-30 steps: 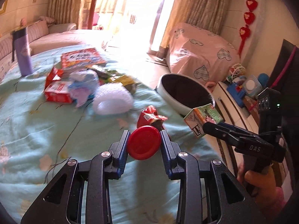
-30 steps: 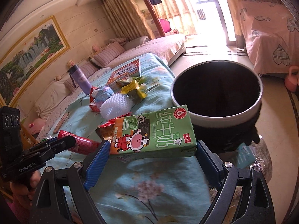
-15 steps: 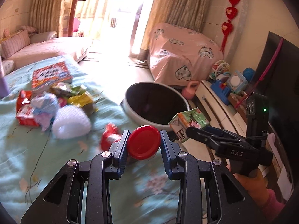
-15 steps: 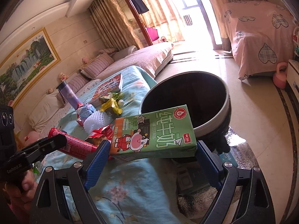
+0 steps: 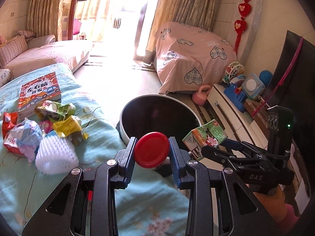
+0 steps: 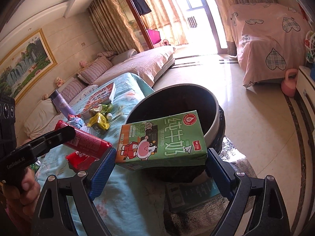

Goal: Collect trash
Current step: 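Move both tools over the bin and release the can and carton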

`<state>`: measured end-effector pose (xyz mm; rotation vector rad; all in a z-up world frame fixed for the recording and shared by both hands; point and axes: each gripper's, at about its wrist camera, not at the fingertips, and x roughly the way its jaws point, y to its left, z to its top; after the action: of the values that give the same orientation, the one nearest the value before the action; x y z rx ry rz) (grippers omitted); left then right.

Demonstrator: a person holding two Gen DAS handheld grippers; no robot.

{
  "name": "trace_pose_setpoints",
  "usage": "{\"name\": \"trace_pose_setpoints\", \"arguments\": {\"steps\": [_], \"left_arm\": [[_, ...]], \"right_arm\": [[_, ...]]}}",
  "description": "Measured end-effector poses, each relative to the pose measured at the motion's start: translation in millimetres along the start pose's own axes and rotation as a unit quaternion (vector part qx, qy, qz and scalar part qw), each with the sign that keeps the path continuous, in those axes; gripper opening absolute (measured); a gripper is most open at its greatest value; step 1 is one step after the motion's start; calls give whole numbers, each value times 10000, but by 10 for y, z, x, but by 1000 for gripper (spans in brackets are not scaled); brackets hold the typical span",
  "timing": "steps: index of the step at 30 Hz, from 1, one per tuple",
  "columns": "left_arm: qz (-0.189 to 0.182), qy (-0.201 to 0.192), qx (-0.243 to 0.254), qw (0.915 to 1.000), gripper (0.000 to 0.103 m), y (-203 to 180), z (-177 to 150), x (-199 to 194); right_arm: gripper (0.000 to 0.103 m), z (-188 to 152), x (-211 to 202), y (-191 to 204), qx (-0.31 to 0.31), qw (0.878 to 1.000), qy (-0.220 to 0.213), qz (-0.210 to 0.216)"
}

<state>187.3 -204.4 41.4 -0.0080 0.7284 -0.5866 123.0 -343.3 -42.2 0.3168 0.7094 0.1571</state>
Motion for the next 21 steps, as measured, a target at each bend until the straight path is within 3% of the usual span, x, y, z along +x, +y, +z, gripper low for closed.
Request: {"name": "trace_pose_setpoints", "arguments": {"steps": [11,21], "left_arm": [[68,61,10,10000,30,2,305,400],[74,336,-36,9994,31,56,320,740]], "right_arm": [[91,284,241,-94,-303,9992,209,-130],[92,371,473,-151,-487,9973,474,-263]]}}
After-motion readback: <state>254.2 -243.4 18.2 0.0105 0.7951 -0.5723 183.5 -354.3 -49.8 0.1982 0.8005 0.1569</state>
